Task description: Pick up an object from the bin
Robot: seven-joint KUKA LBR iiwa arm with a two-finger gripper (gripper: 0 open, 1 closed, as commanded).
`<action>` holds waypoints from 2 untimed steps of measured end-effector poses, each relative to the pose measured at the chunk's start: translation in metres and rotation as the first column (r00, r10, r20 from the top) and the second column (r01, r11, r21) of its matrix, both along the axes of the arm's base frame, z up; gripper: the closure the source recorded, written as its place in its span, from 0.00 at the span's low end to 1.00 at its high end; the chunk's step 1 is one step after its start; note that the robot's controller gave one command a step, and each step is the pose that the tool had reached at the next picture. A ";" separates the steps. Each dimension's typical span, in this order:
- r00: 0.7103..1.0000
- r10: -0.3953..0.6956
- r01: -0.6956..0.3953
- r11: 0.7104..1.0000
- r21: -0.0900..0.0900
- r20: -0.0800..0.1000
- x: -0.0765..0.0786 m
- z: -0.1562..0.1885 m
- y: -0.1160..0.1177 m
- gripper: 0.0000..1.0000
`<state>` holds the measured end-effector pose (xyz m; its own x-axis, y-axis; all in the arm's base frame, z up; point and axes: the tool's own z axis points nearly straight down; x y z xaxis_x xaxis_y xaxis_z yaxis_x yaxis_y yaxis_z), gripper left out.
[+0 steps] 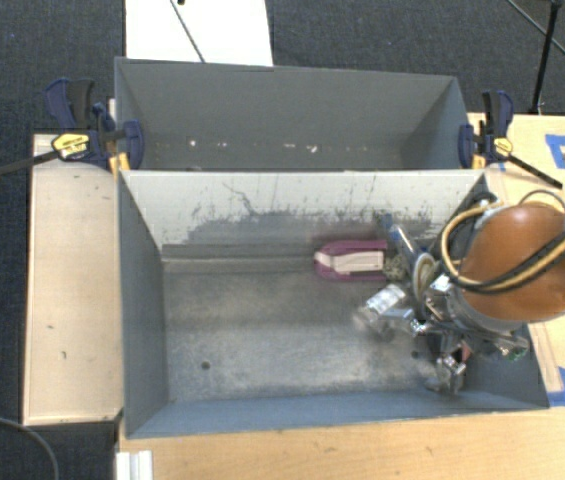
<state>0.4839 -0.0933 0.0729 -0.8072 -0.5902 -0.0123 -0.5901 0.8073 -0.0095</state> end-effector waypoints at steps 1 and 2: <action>0.995 0.104 -0.104 0.995 -0.005 -0.007 0.023 0.070 -0.061 0.00; 0.951 0.310 -0.310 0.951 0.023 -0.013 0.039 0.005 -0.043 0.00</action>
Offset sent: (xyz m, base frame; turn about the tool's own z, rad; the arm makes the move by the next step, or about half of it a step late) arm 0.0207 -0.0576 0.0665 -0.1094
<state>0.5224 -0.1362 0.0777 -0.5848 -0.8111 -0.0153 -0.8112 0.5845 0.0165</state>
